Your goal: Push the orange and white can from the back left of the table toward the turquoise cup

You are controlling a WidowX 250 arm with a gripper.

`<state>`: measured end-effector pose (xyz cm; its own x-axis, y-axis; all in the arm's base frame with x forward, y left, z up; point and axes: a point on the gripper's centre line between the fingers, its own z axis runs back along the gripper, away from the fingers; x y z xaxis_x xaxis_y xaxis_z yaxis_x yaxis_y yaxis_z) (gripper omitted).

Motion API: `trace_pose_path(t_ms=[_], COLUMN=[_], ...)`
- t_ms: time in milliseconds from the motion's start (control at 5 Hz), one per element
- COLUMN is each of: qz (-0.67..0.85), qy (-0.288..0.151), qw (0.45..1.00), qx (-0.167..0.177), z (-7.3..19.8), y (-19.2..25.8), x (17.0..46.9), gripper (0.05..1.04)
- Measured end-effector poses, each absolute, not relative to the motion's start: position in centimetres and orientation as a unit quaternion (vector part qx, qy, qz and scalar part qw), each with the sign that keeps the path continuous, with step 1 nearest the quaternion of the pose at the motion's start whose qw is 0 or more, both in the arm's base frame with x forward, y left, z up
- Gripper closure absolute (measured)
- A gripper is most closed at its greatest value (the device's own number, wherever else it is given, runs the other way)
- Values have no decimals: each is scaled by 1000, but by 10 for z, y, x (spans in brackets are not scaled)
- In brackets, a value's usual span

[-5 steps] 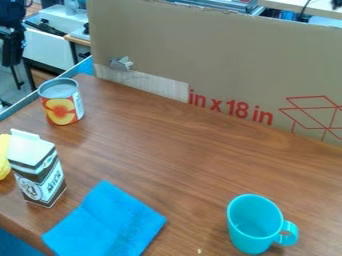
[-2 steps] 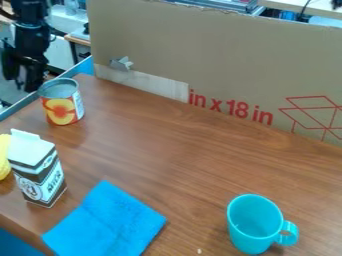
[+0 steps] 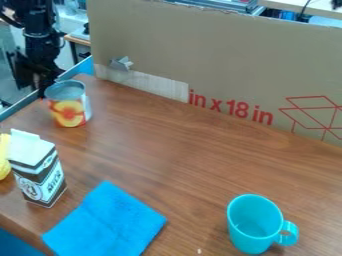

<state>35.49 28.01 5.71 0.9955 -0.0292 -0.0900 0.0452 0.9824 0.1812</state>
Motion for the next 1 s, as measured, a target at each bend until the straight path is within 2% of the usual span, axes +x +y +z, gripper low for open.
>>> trace_pose_path(t_ms=[400,800,1000], qz=[-114,-176,-195], qy=[-3,10,23], qw=[993,982,977], qx=[-2,-70,-84], z=[55,45,42], y=[180,86,38], x=[375,384,373], gripper=[83,83,83])
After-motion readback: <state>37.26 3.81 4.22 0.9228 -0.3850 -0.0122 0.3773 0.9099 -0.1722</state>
